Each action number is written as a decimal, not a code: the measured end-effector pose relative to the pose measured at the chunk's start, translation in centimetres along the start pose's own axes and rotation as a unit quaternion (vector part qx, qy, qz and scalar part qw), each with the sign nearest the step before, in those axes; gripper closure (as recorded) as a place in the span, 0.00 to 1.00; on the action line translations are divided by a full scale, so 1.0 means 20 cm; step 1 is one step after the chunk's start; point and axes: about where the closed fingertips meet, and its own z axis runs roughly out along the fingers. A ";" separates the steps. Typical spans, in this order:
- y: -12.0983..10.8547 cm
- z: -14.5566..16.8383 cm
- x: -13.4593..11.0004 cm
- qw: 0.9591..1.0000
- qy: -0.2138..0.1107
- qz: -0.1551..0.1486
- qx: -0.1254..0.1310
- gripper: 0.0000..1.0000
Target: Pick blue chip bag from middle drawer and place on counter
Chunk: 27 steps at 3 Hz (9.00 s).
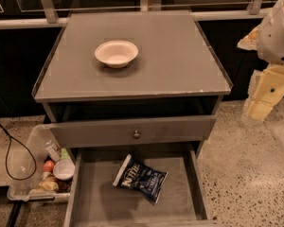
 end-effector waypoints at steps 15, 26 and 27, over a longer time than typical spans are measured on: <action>0.48 2.62 -0.10 0.956 -0.259 0.105 -0.084 0.00; 0.54 2.92 -0.19 0.966 -0.251 0.058 -0.027 1.00; 0.52 2.67 -0.18 0.961 -0.272 0.053 -0.024 1.00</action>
Offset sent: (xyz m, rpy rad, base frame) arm -0.0123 0.0065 -0.0698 0.1627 -0.0192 0.1070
